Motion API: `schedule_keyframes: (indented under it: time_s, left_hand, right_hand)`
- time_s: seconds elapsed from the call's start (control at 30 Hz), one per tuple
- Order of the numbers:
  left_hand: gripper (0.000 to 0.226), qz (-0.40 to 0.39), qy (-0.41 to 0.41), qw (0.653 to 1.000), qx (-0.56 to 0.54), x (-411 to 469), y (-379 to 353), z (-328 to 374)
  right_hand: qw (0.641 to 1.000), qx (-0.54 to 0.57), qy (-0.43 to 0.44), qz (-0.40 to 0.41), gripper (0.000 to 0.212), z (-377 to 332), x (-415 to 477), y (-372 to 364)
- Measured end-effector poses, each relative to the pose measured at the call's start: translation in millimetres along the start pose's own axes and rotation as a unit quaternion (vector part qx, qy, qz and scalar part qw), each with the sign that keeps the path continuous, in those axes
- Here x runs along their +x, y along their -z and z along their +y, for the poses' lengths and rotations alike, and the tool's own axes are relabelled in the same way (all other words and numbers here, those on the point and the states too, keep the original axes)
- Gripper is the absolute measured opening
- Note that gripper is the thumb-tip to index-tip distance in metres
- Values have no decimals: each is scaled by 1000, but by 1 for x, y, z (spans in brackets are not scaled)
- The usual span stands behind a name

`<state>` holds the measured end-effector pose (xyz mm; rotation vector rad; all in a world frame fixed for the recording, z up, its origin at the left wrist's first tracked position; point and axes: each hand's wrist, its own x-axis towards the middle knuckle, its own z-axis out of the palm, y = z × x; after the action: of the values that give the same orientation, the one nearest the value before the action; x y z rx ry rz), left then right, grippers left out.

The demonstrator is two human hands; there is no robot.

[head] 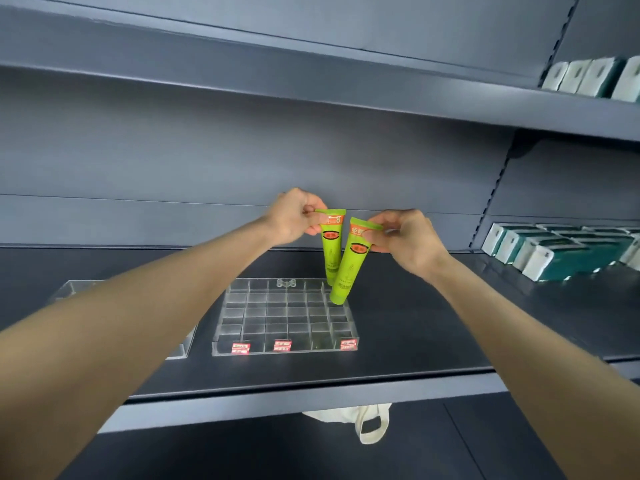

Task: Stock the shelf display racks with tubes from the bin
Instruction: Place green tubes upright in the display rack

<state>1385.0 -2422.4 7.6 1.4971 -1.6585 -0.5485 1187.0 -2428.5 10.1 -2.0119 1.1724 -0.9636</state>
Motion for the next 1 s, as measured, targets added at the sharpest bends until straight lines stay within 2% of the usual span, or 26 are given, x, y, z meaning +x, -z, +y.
schedule_keyframes:
  time_s: [0.4, 0.6, 0.77, 0.9, 1.0]
  left_hand:
    - [24, -60, -10, 997, 41, 11, 0, 14]
    - [24, -94, 18, 993, 69, 12, -4, 10]
    - [21, -62, 19, 997, 45, 8, -4, 3]
    - [19, -48, 18, 998, 26, 5, -2, 2]
    - [21, -44, 20, 999, 20, 3, -2, 0]
  right_hand:
    - [999, -16, 8, -42, 20, 6, 4, -3]
    - [997, -30, 5, -65, 24, 6, 5, -4]
    - [996, -51, 3, -70, 24, 5, 4, -8]
    - [997, -58, 6, -50, 7, 3, 5, -6]
    - [997, -71, 12, -38, 7, 1, 5, -7]
